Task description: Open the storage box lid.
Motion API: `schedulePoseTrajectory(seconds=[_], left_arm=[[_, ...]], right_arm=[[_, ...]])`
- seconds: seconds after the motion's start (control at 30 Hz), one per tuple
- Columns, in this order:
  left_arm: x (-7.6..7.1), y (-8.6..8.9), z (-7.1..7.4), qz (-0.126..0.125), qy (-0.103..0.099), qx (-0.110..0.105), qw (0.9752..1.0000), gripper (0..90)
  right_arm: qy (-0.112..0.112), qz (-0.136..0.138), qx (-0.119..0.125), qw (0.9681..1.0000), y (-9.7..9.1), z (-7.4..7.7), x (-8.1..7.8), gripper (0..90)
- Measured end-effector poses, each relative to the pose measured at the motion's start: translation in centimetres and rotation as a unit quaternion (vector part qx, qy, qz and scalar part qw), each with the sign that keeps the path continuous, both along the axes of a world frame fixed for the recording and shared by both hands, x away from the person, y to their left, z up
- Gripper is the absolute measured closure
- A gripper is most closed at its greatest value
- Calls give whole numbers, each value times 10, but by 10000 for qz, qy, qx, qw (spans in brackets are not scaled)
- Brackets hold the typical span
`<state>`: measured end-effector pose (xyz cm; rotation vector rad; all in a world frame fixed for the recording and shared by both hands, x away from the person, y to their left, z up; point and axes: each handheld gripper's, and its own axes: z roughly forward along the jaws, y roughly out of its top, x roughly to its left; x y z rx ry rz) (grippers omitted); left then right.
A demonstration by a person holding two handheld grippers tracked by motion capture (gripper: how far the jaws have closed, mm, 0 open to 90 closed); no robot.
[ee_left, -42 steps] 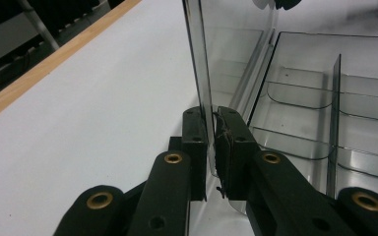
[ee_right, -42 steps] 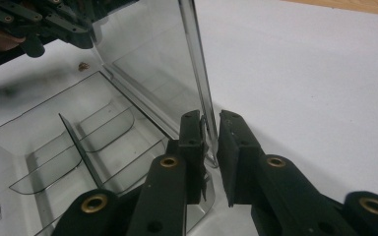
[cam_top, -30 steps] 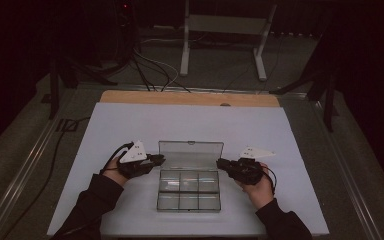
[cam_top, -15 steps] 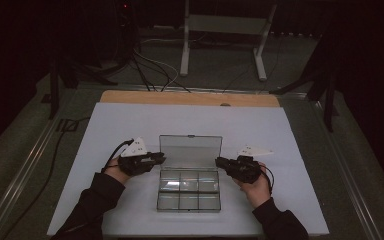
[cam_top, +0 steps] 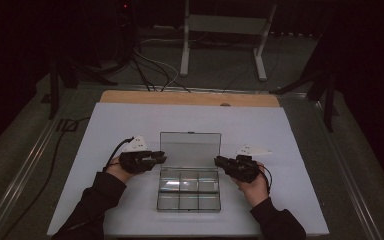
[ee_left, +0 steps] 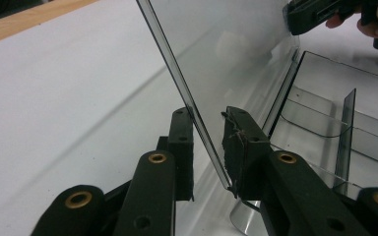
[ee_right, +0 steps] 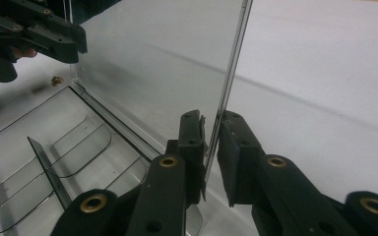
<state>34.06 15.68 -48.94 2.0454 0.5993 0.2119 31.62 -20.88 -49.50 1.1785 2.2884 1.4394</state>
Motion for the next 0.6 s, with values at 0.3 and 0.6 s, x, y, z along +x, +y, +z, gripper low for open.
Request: schedulePoseTrajectory(seconds=[0.3,0.6], left_arm=[[3,0,-1,66,201,-64,9998,756],[5,-2,-4,143,336,-55,9993,721]], right_arm=[[16,-15,8,10000,1,-2,2,780],[44,-40,-4,10000,2,-4,3,749]])
